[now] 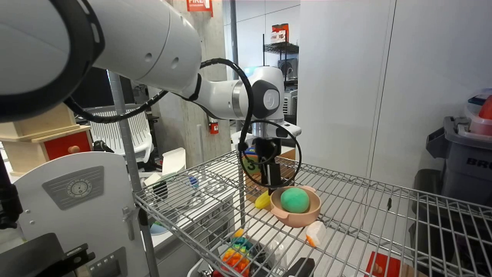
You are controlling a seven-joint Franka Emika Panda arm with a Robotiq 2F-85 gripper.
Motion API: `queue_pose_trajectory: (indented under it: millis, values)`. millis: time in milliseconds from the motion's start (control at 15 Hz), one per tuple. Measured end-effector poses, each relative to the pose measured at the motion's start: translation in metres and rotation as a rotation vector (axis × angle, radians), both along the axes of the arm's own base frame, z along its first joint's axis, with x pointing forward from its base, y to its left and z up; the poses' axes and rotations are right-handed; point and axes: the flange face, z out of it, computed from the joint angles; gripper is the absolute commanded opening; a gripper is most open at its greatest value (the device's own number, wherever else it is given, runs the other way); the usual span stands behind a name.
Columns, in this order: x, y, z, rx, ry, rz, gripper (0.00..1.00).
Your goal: Remove the plush toy in the bowl and put the other toys in the bowl
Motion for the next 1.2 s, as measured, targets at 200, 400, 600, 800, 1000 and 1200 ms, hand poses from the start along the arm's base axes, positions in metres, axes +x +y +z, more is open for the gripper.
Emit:
queue_pose_trajectory:
  millis: [200,400,600,800,1000,1200]
  values:
    - [-0.005,-0.002,-0.004,-0.038,0.043,-0.018,1.00]
    - [-0.014,-0.012,-0.011,-0.091,0.113,-0.069,1.00]
    - [-0.017,-0.009,-0.011,-0.100,0.136,-0.089,0.66]
    - [-0.019,-0.010,-0.006,-0.133,0.157,-0.082,0.43]
    - [-0.021,-0.012,-0.004,-0.153,0.178,-0.081,0.19]
    - [-0.022,-0.008,-0.004,-0.157,0.179,-0.074,0.09]
